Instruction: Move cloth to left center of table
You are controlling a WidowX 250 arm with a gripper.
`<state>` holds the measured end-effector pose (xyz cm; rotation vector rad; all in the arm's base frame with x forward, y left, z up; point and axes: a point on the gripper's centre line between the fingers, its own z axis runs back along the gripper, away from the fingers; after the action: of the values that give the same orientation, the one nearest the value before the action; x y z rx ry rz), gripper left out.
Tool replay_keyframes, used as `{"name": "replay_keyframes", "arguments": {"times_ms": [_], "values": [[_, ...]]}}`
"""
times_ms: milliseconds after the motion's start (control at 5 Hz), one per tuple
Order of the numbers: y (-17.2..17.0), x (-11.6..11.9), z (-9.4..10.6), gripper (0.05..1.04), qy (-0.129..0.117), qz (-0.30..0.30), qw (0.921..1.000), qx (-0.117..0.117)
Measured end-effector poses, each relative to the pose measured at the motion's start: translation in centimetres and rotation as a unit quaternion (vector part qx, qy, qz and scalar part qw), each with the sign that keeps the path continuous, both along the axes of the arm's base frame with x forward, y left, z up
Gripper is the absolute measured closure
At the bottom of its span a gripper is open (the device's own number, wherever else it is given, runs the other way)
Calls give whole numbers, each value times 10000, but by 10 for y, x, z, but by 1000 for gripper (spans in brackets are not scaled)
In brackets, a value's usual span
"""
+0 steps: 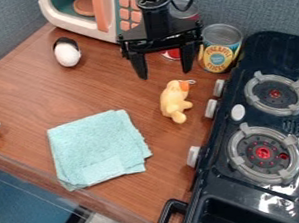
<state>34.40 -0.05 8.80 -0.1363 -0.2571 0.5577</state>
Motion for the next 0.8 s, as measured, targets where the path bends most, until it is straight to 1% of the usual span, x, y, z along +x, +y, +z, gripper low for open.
{"name": "replay_keyframes", "arguments": {"times_ms": [200,400,600,800], "values": [[0,-4,-11,83,177,3,9998,-1],[10,-19,-4,83,209,46,9996,164],[21,-42,7,83,156,203,9994,243],[34,-72,1,83,280,380,9986,236]]}}
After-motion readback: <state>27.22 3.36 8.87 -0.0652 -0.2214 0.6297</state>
